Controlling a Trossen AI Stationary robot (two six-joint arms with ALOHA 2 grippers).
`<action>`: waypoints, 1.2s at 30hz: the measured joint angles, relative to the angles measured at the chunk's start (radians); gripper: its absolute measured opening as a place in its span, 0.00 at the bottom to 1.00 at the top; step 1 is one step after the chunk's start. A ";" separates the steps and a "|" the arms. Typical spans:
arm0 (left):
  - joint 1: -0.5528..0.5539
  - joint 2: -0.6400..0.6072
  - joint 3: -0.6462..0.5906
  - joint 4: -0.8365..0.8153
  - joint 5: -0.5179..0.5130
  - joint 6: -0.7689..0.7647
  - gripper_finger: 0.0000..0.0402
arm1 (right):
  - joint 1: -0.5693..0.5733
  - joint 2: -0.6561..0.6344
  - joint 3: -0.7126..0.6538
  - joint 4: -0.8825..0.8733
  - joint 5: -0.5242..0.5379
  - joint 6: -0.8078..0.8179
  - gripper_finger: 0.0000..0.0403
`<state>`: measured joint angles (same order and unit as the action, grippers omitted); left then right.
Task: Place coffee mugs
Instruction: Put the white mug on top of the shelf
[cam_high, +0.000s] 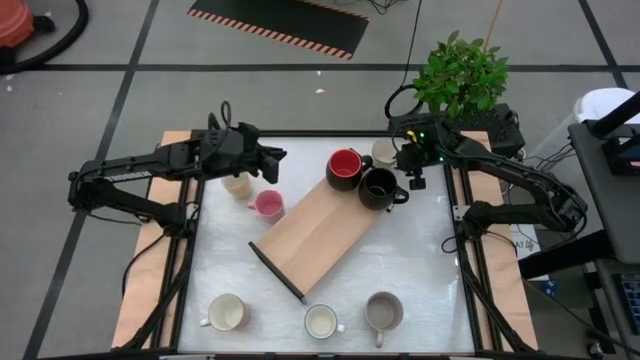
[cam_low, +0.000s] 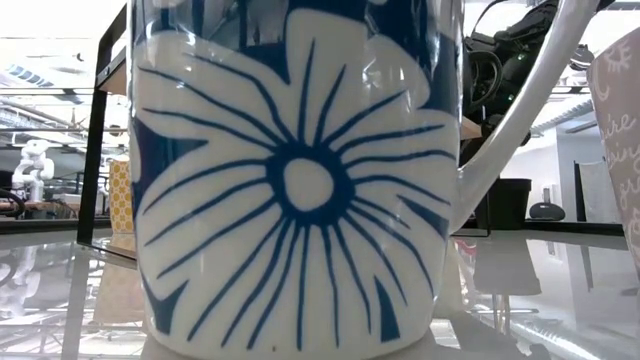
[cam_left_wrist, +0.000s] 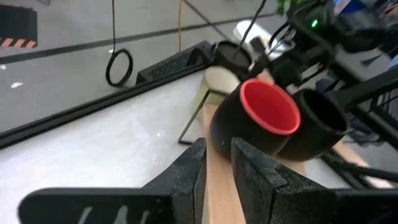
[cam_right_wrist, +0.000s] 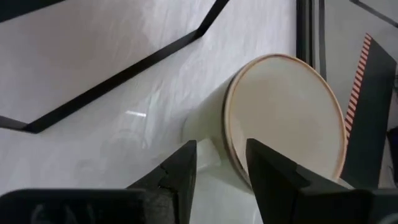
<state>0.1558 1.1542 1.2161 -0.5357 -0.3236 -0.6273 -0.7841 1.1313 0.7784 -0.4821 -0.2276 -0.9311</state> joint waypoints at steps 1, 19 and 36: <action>0.000 0.004 0.001 0.007 0.001 -0.001 0.19 | 0.000 -0.008 -0.001 -0.002 0.000 0.000 0.33; -0.003 0.021 -0.001 0.017 0.010 -0.008 0.19 | -0.028 0.029 0.000 0.008 0.124 -0.310 0.36; -0.028 0.022 -0.001 0.016 0.009 -0.004 0.19 | -0.028 0.083 -0.002 0.023 0.127 -0.305 0.03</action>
<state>0.1276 1.1767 1.2156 -0.5201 -0.3143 -0.6313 -0.8124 1.2144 0.7765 -0.4586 -0.1009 -1.2362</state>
